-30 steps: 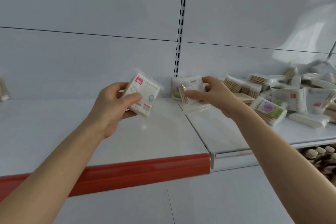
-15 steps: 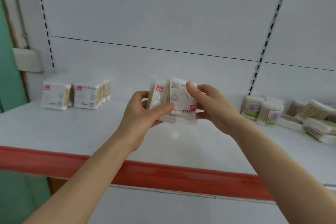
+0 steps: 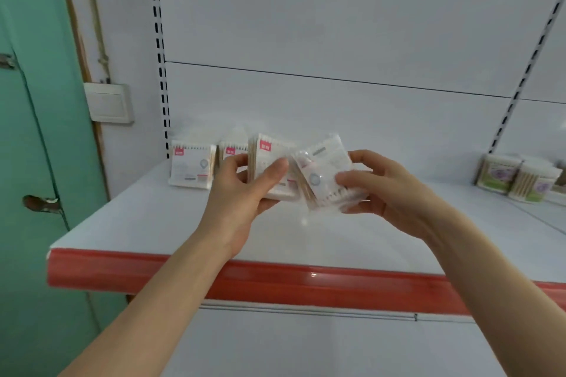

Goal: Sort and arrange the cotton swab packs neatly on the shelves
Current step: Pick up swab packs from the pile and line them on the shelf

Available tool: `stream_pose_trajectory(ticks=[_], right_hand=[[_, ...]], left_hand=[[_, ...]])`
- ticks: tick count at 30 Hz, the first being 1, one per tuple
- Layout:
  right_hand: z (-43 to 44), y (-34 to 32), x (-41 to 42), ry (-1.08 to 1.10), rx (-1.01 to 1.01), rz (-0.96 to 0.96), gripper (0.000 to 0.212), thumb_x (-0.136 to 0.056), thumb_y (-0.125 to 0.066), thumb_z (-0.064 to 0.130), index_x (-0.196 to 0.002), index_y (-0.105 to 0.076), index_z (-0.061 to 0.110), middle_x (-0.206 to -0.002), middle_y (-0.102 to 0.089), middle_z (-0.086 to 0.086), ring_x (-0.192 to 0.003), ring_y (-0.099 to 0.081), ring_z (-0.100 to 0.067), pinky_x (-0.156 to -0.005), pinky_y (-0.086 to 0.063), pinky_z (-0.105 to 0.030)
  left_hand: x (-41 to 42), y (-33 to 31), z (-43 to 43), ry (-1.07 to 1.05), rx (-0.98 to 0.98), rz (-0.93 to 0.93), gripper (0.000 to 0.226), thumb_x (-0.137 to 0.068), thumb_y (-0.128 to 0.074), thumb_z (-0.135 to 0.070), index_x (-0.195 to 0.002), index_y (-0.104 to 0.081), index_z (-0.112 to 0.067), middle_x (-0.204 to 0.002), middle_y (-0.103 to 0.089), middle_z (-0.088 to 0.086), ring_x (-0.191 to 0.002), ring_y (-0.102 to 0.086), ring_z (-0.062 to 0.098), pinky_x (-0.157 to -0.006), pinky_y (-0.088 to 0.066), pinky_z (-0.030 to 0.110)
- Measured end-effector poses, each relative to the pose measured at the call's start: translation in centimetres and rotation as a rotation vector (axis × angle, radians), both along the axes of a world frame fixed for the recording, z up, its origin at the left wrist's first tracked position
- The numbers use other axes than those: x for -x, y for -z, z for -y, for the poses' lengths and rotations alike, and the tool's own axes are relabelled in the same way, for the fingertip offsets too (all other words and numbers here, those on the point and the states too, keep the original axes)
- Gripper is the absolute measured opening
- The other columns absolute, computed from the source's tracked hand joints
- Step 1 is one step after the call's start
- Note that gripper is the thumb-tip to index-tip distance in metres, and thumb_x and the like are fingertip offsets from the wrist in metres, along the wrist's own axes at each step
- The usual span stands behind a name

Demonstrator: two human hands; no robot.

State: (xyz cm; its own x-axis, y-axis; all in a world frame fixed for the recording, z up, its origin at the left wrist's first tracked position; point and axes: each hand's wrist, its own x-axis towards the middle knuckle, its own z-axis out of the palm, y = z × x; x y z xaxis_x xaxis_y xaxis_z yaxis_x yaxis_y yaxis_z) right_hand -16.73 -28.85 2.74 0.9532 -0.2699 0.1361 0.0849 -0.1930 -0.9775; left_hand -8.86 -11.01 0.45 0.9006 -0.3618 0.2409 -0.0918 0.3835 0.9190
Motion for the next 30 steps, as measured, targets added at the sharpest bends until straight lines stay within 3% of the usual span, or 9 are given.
stream_pose_trajectory(ticks=[2,5,9,12,15,20,23,27,30], right_hand=[[-0.8,-0.1,-0.1,-0.059,0.07,-0.055,0.02,-0.083,-0.059,0.003,-0.097,-0.064,0.016,-0.079,-0.069,-0.004,-0.07,-0.065,-0.014,-0.066,-0.057,-0.029],[-2.3,-0.3,-1.1,-0.066,0.097,-0.04,0.026,-0.079,-0.063,0.001,-0.099,-0.065,0.017,-0.084,-0.069,-0.002,-0.075,-0.066,-0.012,-0.069,-0.057,-0.026],[-4.2,0.1,-3.0,-0.028,0.0,-0.067,0.044,-0.065,-0.071,0.021,-0.105,-0.059,0.006,-0.09,-0.072,-0.009,-0.076,-0.069,-0.017,-0.072,-0.059,-0.028],[-5.5,0.3,-4.4,-0.055,0.047,-0.123,0.026,-0.073,-0.07,0.012,-0.096,-0.06,0.004,-0.082,-0.071,-0.009,-0.066,-0.067,-0.015,-0.06,-0.057,-0.023],[-4.6,-1.2,-6.1,0.085,0.067,0.023,0.019,-0.079,-0.067,0.005,-0.093,-0.058,0.014,-0.079,-0.066,-0.006,-0.059,-0.063,-0.01,-0.059,-0.055,-0.021],[-4.5,-2.2,-10.2,0.143,0.522,0.119,0.024,-0.078,-0.07,0.005,-0.096,-0.061,0.017,-0.088,-0.061,-0.004,-0.079,-0.057,-0.016,-0.07,-0.046,-0.017],[-5.7,-1.8,-13.2,0.18,0.871,0.123,0.031,-0.079,-0.072,0.014,-0.107,-0.06,0.009,-0.099,-0.058,-0.002,-0.09,-0.05,-0.014,-0.062,-0.036,-0.011],[-6.5,-0.8,-15.4,0.167,1.055,0.07,0.032,-0.082,-0.068,0.022,-0.11,-0.059,0.01,-0.109,-0.059,-0.006,-0.104,-0.053,-0.022,-0.078,-0.037,-0.026],[-6.5,-0.2,-15.8,0.215,1.132,0.066,0.038,-0.081,-0.068,0.029,-0.115,-0.058,0.016,-0.112,-0.054,-0.006,-0.109,-0.049,-0.022,-0.081,-0.038,-0.029]], left_hand=[[-0.7,0.0,-1.1,0.014,0.001,-0.01,0.054,-0.05,-0.072,-0.031,-0.098,-0.053,-0.016,-0.081,-0.07,-0.004,-0.075,-0.07,0.011,-0.07,-0.058,0.026],[-1.1,0.6,-2.3,0.048,-0.099,-0.006,0.055,-0.054,-0.078,-0.026,-0.102,-0.053,-0.015,-0.089,-0.07,0.0,-0.078,-0.07,0.013,-0.07,-0.058,0.027],[-2.3,1.4,-3.9,-0.049,-0.084,-0.037,0.047,-0.07,-0.076,-0.012,-0.111,-0.053,-0.009,-0.096,-0.069,0.005,-0.082,-0.07,0.017,-0.073,-0.058,0.031],[-3.1,1.5,-5.3,-0.08,-0.056,-0.073,0.044,-0.074,-0.073,-0.011,-0.113,-0.052,-0.005,-0.097,-0.069,0.006,-0.083,-0.069,0.017,-0.069,-0.058,0.029],[-3.9,1.6,-7.1,-0.169,-0.039,-0.077,0.026,-0.085,-0.062,-0.008,-0.108,-0.05,-0.009,-0.097,-0.066,0.005,-0.082,-0.067,0.014,-0.066,-0.058,0.026],[-4.8,1.9,-10.1,-0.274,-0.014,-0.083,0.032,-0.088,-0.058,-0.007,-0.118,-0.047,-0.006,-0.101,-0.065,0.006,-0.09,-0.066,0.018,-0.07,-0.055,0.032],[-5.0,2.1,-10.8,-0.283,-0.02,-0.085,0.035,-0.088,-0.058,-0.008,-0.122,-0.048,-0.003,-0.103,-0.065,0.007,-0.092,-0.066,0.019,-0.075,-0.054,0.033],[-5.2,2.3,-11.7,-0.294,-0.009,-0.097,0.035,-0.088,-0.058,-0.009,-0.122,-0.048,-0.004,-0.102,-0.065,0.008,-0.092,-0.065,0.02,-0.074,-0.053,0.034],[-5.3,2.3,-11.8,-0.292,-0.015,-0.091,0.03,-0.088,-0.058,-0.009,-0.117,-0.05,-0.007,-0.102,-0.066,0.008,-0.091,-0.066,0.02,-0.074,-0.053,0.033]])
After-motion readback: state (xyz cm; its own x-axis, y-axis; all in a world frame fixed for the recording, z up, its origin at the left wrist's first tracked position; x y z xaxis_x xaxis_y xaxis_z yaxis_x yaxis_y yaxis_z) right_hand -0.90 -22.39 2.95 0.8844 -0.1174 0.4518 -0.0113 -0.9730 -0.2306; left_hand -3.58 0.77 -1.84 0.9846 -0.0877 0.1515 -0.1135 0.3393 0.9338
